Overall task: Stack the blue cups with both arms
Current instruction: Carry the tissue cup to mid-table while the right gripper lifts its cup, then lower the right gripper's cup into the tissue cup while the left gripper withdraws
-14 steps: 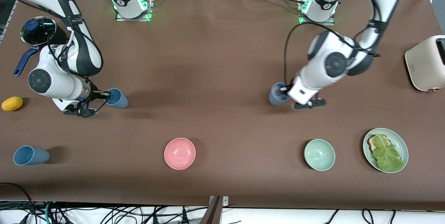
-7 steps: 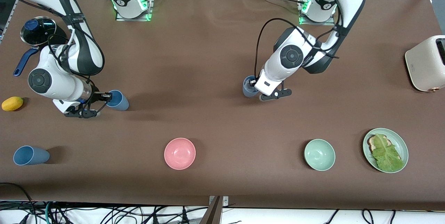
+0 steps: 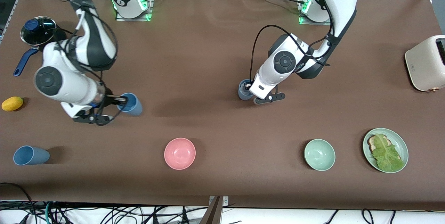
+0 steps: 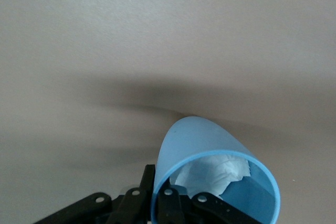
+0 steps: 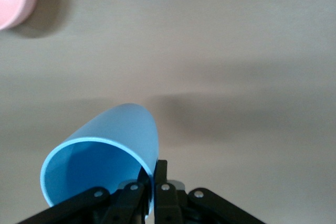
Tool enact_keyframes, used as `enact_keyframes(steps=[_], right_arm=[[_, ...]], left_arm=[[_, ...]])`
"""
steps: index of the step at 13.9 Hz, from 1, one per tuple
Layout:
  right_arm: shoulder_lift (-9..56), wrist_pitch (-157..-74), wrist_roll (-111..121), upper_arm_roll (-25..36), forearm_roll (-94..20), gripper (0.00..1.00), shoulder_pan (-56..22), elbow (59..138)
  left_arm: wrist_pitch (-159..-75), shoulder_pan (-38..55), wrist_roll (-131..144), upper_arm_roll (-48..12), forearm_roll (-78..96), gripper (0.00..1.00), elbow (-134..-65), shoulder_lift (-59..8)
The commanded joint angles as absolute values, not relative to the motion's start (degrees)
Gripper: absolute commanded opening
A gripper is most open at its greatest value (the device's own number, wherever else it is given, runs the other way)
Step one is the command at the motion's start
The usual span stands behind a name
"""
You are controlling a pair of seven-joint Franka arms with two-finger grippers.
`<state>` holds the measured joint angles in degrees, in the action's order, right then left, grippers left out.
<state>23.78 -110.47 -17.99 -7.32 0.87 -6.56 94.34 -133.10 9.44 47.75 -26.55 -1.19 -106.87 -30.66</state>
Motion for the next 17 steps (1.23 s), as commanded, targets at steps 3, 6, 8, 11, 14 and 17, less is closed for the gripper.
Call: enact_keyframes(steps=[3,6,8,11,14,17], right_arm=[[25.75,-104.86,-29.43,-7.12,0.62,0.00,-13.26,87.37],[25.93,-102.40,-33.30,-7.21,0.62,0.00,-15.46,84.82],[25.93,-101.34,-36.19,-7.21,-1.74,0.00,-16.95,83.24],[26.01,-100.38,-43.83,-7.12,-3.69,0.00,-20.99,80.52],[29.34,-100.28,-55.33,-7.12,-3.60,0.00,-27.84,74.82],[34.87,-101.16,-65.18,-6.94,-3.34,0.00,-34.96,67.44]], left_arm=[[-132.19,10.55,49.75,-26.19,-2.72,0.85,-105.12,-30.94],[-125.54,9.84,49.31,-26.19,-2.81,0.99,-102.58,-29.10],[-115.63,9.76,49.13,-25.93,-3.25,0.99,-96.54,-28.21],[-102.34,8.71,46.87,-26.10,-9.92,1.00,-87.48,-28.21],[-93.98,4.67,37.46,-26.10,-9.93,1.00,-81.14,-26.90],[-92.11,-0.33,31.23,-26.54,-8.97,1.00,-79.10,-23.57]])
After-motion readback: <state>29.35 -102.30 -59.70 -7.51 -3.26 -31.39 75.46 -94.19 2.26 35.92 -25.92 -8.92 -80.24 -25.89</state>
